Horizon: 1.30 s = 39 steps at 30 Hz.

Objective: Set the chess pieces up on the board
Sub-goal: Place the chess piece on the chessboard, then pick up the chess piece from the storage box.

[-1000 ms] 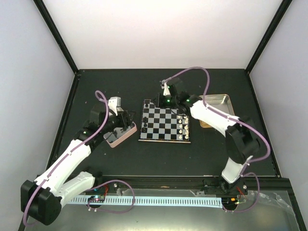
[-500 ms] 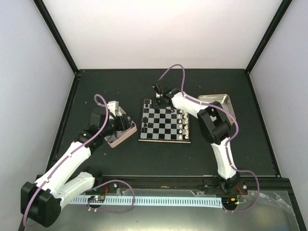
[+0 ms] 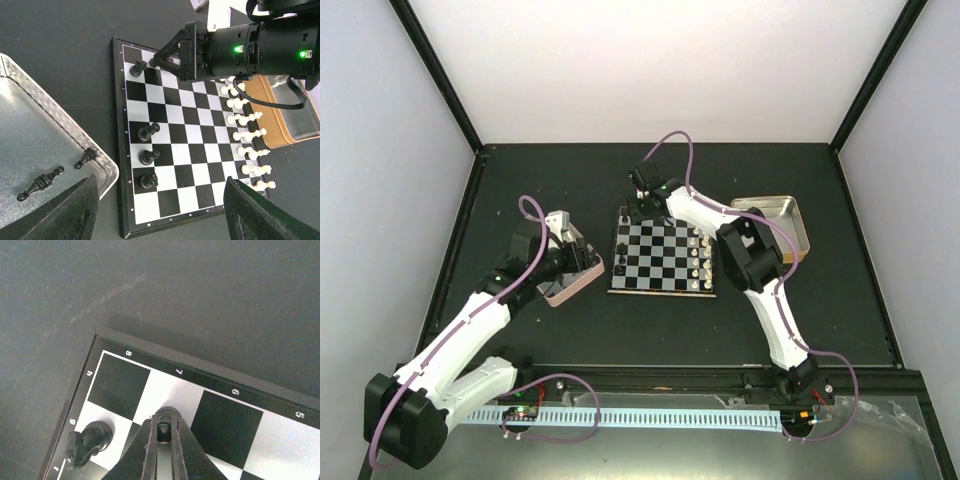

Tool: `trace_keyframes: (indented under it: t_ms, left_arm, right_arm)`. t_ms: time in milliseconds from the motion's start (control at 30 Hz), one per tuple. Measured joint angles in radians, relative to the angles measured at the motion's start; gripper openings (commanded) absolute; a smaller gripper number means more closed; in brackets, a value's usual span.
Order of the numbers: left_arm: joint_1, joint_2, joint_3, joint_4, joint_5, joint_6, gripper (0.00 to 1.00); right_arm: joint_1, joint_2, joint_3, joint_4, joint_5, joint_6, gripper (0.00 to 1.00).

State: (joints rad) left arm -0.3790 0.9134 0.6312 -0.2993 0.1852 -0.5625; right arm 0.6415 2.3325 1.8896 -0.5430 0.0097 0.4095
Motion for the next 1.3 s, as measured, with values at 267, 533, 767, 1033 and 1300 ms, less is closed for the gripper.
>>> trace_keyframes:
  t_ms: [267, 533, 767, 1033, 1300]
  left_arm:
    - [0.000, 0.016, 0.000, 0.000, 0.003, -0.003, 0.70]
    - [0.000, 0.018, 0.000, 0.000, 0.002, -0.008, 0.70]
    - [0.005, 0.053, 0.002, -0.028, -0.019, -0.021, 0.70]
    - [0.057, 0.216, 0.076, -0.182, -0.100, -0.024, 0.50]
    - [0.152, 0.440, 0.192, -0.303, -0.115, 0.000, 0.47]
  right_arm:
    - [0.000, 0.027, 0.042, -0.024, 0.000, 0.002, 0.15]
    - [0.000, 0.038, 0.055, -0.051, -0.008, 0.004, 0.34]
    - [0.000, 0.033, 0.105, -0.072, -0.035, 0.008, 0.40]
    - [-0.001, -0.170, -0.095, -0.037, -0.037, 0.025, 0.41]
    - [-0.005, -0.455, -0.330, 0.082, -0.044, 0.054, 0.40]
